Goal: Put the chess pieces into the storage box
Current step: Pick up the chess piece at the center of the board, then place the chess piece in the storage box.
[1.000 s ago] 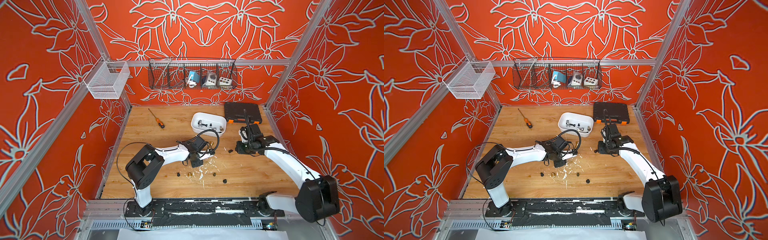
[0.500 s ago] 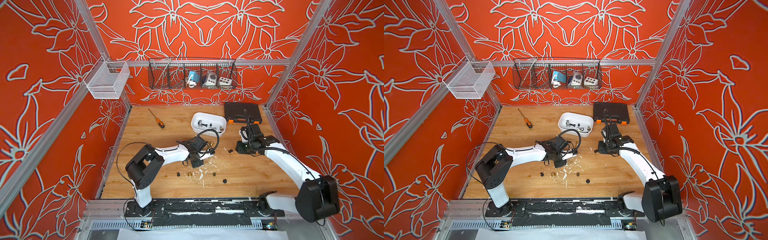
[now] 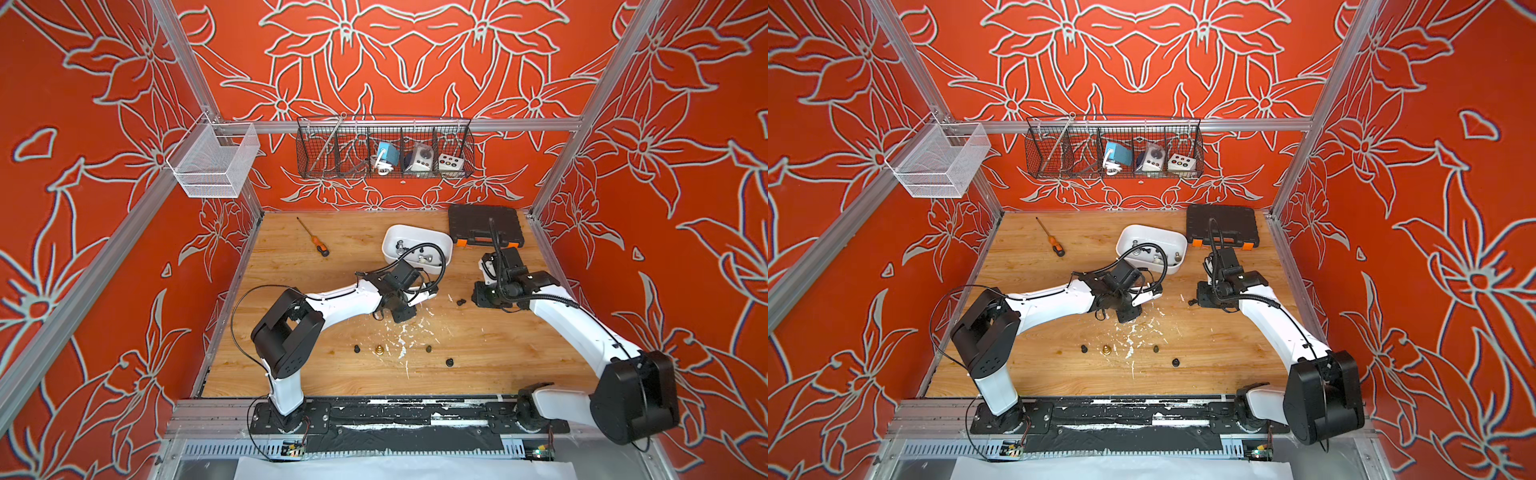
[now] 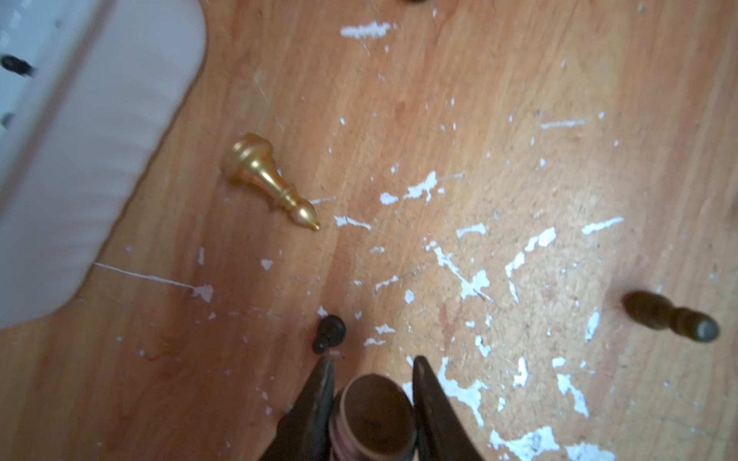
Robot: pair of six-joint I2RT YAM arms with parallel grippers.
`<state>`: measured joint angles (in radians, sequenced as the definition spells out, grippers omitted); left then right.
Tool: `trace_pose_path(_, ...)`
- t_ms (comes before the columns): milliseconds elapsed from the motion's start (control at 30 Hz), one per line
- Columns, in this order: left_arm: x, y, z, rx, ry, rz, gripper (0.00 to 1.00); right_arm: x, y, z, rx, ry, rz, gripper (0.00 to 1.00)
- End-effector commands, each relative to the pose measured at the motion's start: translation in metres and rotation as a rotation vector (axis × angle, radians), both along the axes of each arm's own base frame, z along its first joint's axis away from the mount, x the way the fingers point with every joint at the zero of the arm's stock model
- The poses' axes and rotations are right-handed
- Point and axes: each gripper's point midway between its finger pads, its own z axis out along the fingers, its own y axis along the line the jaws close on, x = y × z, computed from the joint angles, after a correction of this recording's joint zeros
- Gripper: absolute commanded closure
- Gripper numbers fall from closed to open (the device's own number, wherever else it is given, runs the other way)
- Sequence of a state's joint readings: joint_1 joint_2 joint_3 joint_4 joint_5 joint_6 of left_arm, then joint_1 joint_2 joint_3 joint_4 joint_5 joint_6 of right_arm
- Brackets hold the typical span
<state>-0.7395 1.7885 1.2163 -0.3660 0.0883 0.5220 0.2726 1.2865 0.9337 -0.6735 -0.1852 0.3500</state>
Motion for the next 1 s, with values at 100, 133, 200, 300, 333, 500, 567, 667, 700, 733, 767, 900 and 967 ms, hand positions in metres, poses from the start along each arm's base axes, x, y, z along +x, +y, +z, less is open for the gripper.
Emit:
trace_pose_path(100, 0.032, -0.018, 0.045, -0.095, -0.076, 0.008, 0.69, -0.006, -0.003, 0.002, 0.003, 0.004, -0.001, 0.74)
trace_pose_path(133, 0.04, -0.021, 0.05, -0.107, -0.09, 0.017, 0.69, -0.006, -0.004, 0.002, 0.004, 0.002, -0.003, 0.74)
trace_pose_path(200, 0.058, -0.026, 0.059, -0.13, -0.117, 0.039, 0.7, -0.006, -0.004, 0.004, 0.006, -0.001, -0.005, 0.74)
trace_pose_path(300, 0.09, -0.036, 0.072, -0.168, -0.155, 0.086, 0.7, -0.008, -0.004, 0.005, 0.014, -0.004, -0.01, 0.74)
trace_pose_path(333, 0.102, -0.038, 0.075, -0.178, -0.168, 0.116, 0.7, -0.008, -0.004, 0.005, 0.017, -0.004, -0.013, 0.74)
trace_pose_path(500, 0.16, -0.046, 0.081, -0.227, -0.2, 0.263, 0.7, -0.01, -0.007, 0.005, 0.019, -0.006, -0.029, 0.74)
trace_pose_path(567, 0.176, -0.052, 0.082, -0.256, -0.208, 0.294, 0.69, -0.012, -0.008, 0.004, 0.023, -0.006, -0.036, 0.74)
trace_pose_path(667, 0.193, -0.065, 0.078, -0.291, -0.215, 0.292, 0.69, -0.015, -0.009, 0.001, 0.029, 0.0, -0.051, 0.74)
trace_pose_path(700, 0.198, -0.07, 0.076, -0.302, -0.212, 0.292, 0.68, -0.016, -0.009, -0.001, 0.032, 0.002, -0.054, 0.74)
trace_pose_path(733, 0.204, -0.073, 0.074, -0.313, -0.209, 0.297, 0.68, -0.017, -0.01, -0.002, 0.035, 0.005, -0.059, 0.74)
trace_pose_path(767, 0.209, -0.076, 0.071, -0.321, -0.207, 0.303, 0.68, -0.019, -0.01, -0.003, 0.037, 0.01, -0.061, 0.74)
trace_pose_path(900, 0.227, -0.085, 0.062, -0.362, -0.206, 0.331, 0.68, -0.025, -0.012, -0.008, 0.042, 0.021, -0.074, 0.74)
trace_pose_path(967, 0.233, -0.088, 0.06, -0.383, -0.21, 0.35, 0.68, -0.029, -0.013, -0.011, 0.04, 0.027, -0.082, 0.74)
